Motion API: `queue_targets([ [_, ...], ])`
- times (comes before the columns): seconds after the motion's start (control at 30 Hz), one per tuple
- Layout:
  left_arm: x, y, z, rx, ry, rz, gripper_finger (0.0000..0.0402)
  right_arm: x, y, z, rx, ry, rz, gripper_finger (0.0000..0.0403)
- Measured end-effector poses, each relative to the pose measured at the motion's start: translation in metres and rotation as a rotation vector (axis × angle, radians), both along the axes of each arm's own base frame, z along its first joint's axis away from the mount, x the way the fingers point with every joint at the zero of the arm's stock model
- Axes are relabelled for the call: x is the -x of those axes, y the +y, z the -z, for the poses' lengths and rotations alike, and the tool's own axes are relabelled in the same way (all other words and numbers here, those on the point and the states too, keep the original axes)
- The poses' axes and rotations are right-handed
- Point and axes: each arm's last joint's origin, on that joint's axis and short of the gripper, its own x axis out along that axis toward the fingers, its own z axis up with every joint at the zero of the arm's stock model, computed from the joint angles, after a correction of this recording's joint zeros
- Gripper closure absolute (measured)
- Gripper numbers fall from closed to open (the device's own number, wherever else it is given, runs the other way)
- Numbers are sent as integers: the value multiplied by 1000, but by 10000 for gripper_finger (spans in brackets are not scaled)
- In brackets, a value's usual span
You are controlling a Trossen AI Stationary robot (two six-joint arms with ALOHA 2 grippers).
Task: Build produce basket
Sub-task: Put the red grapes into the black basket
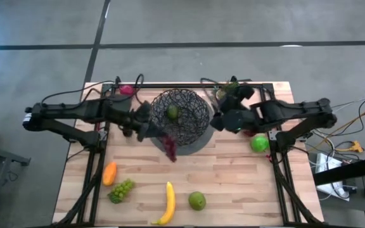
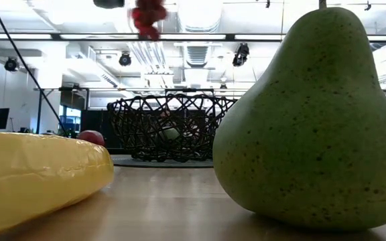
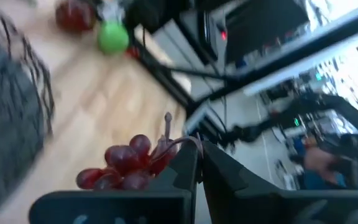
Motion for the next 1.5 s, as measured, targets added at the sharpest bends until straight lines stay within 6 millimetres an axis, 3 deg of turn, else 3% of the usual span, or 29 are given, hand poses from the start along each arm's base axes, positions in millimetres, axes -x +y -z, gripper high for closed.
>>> queue_targets([
  [0.27,-47,31,30,-213,54,-182,402,23,-4,-17,-23,-85,11,74],
  [0.67,-93,76,92,-235,258,-284,401,25,-4,-19,-34,-101,15,74],
  [0.97,-105,118,117,-436,316,-476,401,21,-3,-15,-62,-119,29,74],
  [1.23,-113,144,145,-462,388,-520,399,18,-3,-13,-80,-123,30,74],
  [1.4,-113,151,150,-460,399,-538,357,17,-2,-13,-111,-137,26,74],
  [1.5,-110,154,143,-481,389,-541,315,17,-2,-13,-122,-149,32,74],
])
